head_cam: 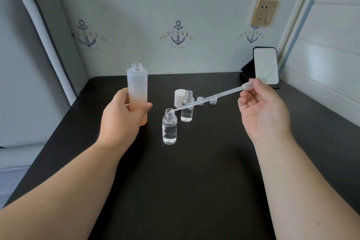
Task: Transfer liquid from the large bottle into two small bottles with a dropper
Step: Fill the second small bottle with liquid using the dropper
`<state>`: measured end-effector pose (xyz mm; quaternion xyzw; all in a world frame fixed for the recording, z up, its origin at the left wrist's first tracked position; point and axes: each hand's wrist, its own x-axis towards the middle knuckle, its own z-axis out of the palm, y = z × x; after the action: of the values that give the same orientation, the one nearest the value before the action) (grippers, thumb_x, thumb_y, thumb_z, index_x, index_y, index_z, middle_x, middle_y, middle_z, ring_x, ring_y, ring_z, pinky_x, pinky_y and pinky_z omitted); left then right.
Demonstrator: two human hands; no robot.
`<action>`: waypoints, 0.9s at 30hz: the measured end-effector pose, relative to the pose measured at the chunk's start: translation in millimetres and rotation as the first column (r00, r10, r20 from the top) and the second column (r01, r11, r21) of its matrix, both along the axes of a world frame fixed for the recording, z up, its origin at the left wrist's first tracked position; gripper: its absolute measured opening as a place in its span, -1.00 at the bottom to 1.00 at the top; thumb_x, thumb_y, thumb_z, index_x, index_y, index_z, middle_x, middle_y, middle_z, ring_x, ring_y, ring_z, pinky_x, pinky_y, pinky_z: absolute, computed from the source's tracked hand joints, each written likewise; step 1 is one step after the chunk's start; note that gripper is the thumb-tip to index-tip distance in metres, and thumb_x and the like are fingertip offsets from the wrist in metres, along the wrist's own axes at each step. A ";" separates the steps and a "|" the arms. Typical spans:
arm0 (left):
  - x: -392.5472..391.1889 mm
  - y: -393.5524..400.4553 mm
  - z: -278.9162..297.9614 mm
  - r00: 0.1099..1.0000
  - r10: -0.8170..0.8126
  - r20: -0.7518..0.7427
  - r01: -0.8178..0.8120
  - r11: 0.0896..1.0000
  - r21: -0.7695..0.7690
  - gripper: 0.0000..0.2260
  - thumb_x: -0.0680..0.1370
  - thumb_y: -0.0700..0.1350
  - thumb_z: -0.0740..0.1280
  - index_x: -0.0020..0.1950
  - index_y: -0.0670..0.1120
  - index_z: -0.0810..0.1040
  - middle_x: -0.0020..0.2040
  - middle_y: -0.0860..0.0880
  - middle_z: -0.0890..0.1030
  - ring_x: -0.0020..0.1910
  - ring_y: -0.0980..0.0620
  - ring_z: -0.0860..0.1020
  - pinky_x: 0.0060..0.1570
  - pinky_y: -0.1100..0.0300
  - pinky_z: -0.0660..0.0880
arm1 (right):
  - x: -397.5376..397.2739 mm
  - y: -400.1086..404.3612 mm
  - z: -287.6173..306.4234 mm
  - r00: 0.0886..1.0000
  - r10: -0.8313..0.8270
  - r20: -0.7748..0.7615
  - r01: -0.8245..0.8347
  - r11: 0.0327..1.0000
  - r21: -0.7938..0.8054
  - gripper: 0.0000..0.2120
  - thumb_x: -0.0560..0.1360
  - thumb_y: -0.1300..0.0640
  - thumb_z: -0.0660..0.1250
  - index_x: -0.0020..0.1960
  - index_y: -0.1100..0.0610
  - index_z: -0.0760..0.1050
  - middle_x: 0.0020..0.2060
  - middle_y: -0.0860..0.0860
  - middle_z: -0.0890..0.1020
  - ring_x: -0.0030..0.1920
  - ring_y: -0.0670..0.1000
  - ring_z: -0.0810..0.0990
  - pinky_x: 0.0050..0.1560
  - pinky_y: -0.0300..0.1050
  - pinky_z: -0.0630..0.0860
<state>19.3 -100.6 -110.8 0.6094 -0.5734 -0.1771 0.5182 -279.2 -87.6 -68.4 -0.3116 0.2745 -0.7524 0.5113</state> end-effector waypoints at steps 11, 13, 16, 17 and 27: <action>-0.6 -2.6 -0.3 1.000 -0.004 -0.021 0.004 1.000 0.009 -0.47 0.50 0.14 0.48 0.41 0.07 0.41 0.02 0.31 0.48 -0.04 0.26 0.52 -0.17 0.38 0.35 | 0.4 0.4 0.0 0.999 -0.019 -0.028 0.019 1.000 -0.019 -0.81 0.57 0.20 0.37 -0.22 0.13 0.64 -0.24 0.03 0.66 -0.27 -0.03 0.59 -0.16 -0.21 0.54; -0.7 -2.8 -0.5 1.000 -0.009 -0.030 0.010 1.000 0.007 -0.49 0.50 0.15 0.48 0.39 0.09 0.42 -0.01 0.34 0.47 -0.06 0.33 0.49 -0.17 0.38 0.36 | 0.8 1.0 0.2 0.999 -0.024 -0.024 0.024 1.000 -0.018 -0.79 0.57 0.21 0.37 -0.24 0.11 0.66 -0.25 0.03 0.67 -0.27 -0.03 0.60 -0.15 -0.21 0.55; -0.9 -1.8 -0.6 0.999 -0.007 -0.036 0.008 1.000 0.010 -0.58 0.50 0.17 0.47 0.27 0.20 0.40 -0.04 0.38 0.48 -0.09 0.38 0.49 -0.19 0.40 0.35 | 1.5 1.8 1.6 1.000 -0.021 -0.020 0.020 1.000 -0.021 -0.77 0.57 0.22 0.37 -0.25 0.11 0.66 -0.25 0.03 0.67 -0.27 -0.03 0.60 -0.15 -0.21 0.55; -0.7 -1.5 -0.5 0.999 -0.007 -0.042 0.008 1.000 0.010 -0.61 0.50 0.18 0.47 0.24 0.23 0.39 -0.05 0.38 0.49 -0.09 0.39 0.50 -0.19 0.41 0.35 | 1.6 1.9 2.0 1.000 -0.021 -0.021 0.020 1.000 -0.022 -0.76 0.57 0.22 0.37 -0.25 0.11 0.66 -0.25 0.03 0.67 -0.27 -0.03 0.60 -0.15 -0.21 0.55; 0.2 -2.1 -0.9 0.999 -0.008 -0.051 0.009 1.000 0.008 -0.63 0.52 0.17 0.45 0.26 0.18 0.43 -0.02 0.35 0.52 -0.04 0.33 0.52 -0.17 0.37 0.38 | 1.4 2.6 2.1 0.999 -0.030 -0.015 0.029 0.999 -0.028 -0.80 0.59 0.27 0.34 -0.19 0.15 0.64 -0.25 0.04 0.66 -0.25 -0.03 0.60 -0.15 -0.21 0.55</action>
<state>19.4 -102.6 -111.7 0.6043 -0.5619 -0.1970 0.5294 -277.8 -85.1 -66.3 -0.3206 0.2725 -0.7611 0.4936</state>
